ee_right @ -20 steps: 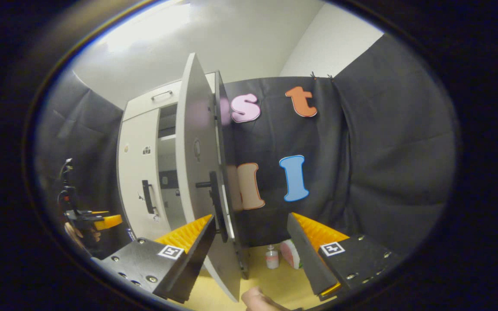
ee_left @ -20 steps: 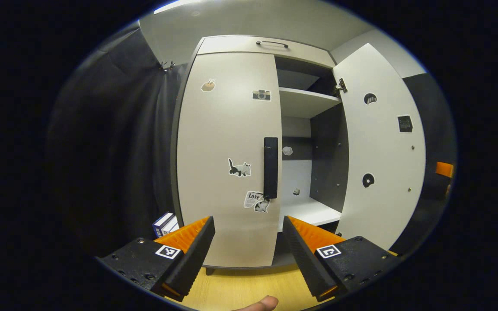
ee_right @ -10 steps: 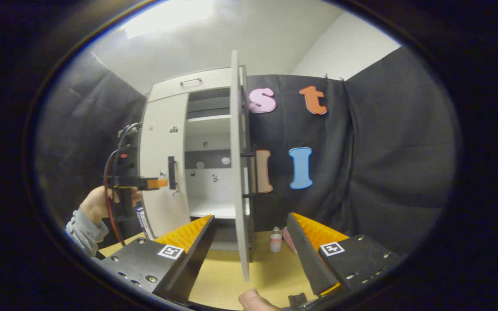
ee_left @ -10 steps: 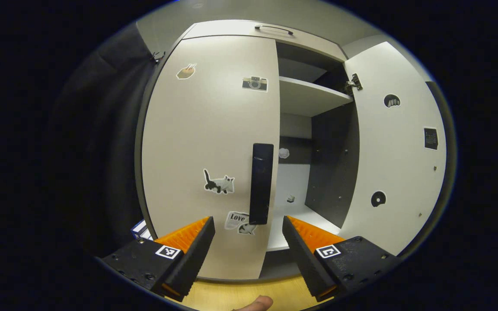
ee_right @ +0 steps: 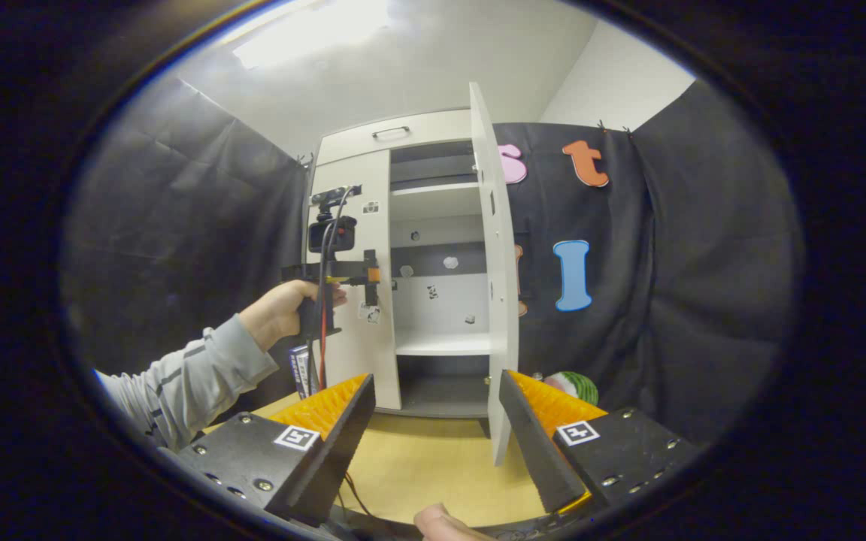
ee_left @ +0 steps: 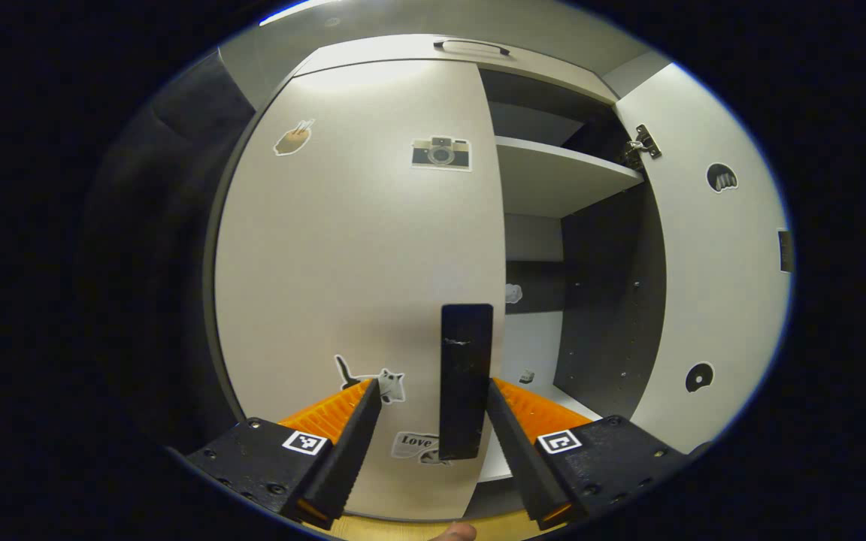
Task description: Open the right door of the double-door shoe cabinet with the right hand, and open the left door with the left hand.
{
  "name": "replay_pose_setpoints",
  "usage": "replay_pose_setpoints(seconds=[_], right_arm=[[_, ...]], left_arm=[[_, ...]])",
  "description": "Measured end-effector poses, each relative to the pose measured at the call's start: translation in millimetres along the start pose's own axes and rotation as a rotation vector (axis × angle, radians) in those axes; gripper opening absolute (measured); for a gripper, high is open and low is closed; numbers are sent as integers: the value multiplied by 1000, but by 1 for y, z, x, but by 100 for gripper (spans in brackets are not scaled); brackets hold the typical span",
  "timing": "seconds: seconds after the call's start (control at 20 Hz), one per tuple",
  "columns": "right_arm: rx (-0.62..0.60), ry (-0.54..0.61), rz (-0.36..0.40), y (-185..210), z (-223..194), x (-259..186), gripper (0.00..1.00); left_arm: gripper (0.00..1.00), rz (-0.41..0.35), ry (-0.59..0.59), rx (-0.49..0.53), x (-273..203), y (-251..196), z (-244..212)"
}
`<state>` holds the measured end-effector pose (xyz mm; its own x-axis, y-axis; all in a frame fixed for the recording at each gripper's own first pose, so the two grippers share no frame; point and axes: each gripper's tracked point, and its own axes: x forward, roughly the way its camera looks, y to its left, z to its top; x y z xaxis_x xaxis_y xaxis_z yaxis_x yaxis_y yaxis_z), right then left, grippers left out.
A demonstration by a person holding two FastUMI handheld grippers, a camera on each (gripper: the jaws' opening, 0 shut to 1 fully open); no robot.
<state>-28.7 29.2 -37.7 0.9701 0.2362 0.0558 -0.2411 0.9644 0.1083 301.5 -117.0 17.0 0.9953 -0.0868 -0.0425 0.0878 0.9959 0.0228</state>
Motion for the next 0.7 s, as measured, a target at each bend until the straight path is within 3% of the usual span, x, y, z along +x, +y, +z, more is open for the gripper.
replay_pose_setpoints(seconds=[0.05, 0.15, 0.2, 0.35, 0.55, 0.6, 0.65, 0.7], right_arm=[[-4, 11, 3, 3, -5, 0, 94], [-8, 15, -2, 11, -7, -5, 99], [-11, 17, -9, 11, -7, -7, 94], [6, 17, -31, 9, -11, -6, 94], [14, 11, -107, 1, -13, -14, 94], [2, 5, -141, -4, -12, -18, 99], [-6, 0, -172, -7, -10, -21, 94], [-9, -4, -181, -7, -9, -23, 99]], left_arm=[[72, -15, 12, 2, 4, -4, -3], [58, -41, 43, -15, 11, -7, -12], [52, -53, 12, -17, 14, -9, -6], [37, -72, -1, 13, 15, -13, -7], [30, -56, 37, 25, 12, -13, -12], [29, -49, 42, 23, 10, -13, -13], [28, -40, 46, 10, 7, -12, -14], [27, -33, 49, 0, 3, -12, -13]])
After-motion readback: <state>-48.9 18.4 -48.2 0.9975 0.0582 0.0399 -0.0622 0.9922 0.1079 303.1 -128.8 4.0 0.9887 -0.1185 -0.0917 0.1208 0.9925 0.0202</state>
